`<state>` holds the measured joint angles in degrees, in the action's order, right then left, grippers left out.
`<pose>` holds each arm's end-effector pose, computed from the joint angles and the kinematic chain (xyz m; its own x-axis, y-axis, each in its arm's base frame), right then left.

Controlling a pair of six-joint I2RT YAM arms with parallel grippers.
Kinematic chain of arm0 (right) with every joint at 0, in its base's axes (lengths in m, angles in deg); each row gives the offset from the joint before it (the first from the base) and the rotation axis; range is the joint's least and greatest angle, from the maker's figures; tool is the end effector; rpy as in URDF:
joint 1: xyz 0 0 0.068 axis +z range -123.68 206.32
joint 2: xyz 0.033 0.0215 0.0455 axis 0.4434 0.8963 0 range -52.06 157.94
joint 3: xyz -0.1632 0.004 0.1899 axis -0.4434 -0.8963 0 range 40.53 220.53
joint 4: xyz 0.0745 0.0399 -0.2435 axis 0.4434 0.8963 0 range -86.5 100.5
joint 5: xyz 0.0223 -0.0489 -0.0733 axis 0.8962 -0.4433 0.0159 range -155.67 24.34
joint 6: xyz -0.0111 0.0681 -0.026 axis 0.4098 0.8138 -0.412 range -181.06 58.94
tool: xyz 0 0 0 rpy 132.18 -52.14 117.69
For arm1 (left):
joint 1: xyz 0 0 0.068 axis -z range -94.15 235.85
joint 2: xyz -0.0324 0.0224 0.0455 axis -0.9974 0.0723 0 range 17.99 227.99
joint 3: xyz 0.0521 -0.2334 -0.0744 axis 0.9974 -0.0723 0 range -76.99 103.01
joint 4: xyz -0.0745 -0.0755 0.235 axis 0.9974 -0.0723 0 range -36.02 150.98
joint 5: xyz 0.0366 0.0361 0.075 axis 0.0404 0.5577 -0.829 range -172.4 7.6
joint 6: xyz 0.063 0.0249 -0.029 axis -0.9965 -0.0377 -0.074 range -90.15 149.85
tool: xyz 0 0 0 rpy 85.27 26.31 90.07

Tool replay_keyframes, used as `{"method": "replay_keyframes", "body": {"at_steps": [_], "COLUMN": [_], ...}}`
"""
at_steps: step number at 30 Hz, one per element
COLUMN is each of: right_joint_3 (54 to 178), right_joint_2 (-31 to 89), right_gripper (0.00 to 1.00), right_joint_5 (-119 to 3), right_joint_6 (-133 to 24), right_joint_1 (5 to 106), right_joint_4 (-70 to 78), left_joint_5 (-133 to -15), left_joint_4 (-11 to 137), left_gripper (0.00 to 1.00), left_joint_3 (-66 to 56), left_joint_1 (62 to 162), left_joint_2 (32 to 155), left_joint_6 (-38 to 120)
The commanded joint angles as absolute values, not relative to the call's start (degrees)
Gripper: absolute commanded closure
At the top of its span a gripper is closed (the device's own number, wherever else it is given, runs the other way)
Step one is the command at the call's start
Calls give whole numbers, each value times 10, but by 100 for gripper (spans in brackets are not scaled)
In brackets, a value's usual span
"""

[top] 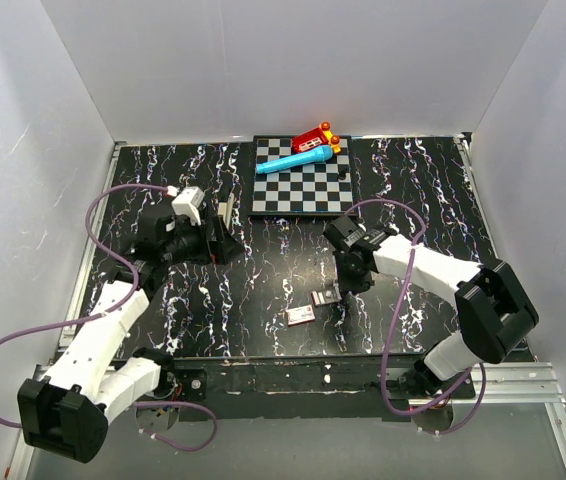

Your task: Unload the staples from the stapler

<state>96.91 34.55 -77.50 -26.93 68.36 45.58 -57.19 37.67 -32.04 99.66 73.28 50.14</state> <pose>0.2201 0.1815 0.1565 -0.9274 -0.0969 -0.3612 -0.1073 0.9942 0.0087 0.2257 -0.0824 0.2554 -0.6990 -0.1513 -0.6989 0.3389 0.7906 -0.5101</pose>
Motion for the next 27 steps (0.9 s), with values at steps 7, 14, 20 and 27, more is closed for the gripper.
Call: {"method": "replay_keyframes", "body": {"at_steps": [7, 14, 20, 27], "right_joint_3": [953, 962, 981, 991], "right_joint_2": [328, 352, 379, 397], "right_gripper": [67, 68, 68, 69], "right_joint_5": [-732, -728, -729, -739], "right_joint_6": [-307, -313, -315, -316], "right_joint_1": [675, 673, 673, 671], "right_joint_4": [407, 396, 394, 391], "left_joint_5": [-705, -740, -755, -764], "left_joint_4": [334, 341, 351, 366], "left_gripper": [17, 28, 29, 31], "left_joint_3": [-294, -324, -346, -370], "left_joint_1": [1153, 1186, 1200, 1210], "left_joint_2": [750, 759, 749, 741], "left_joint_6": [506, 551, 569, 588]}}
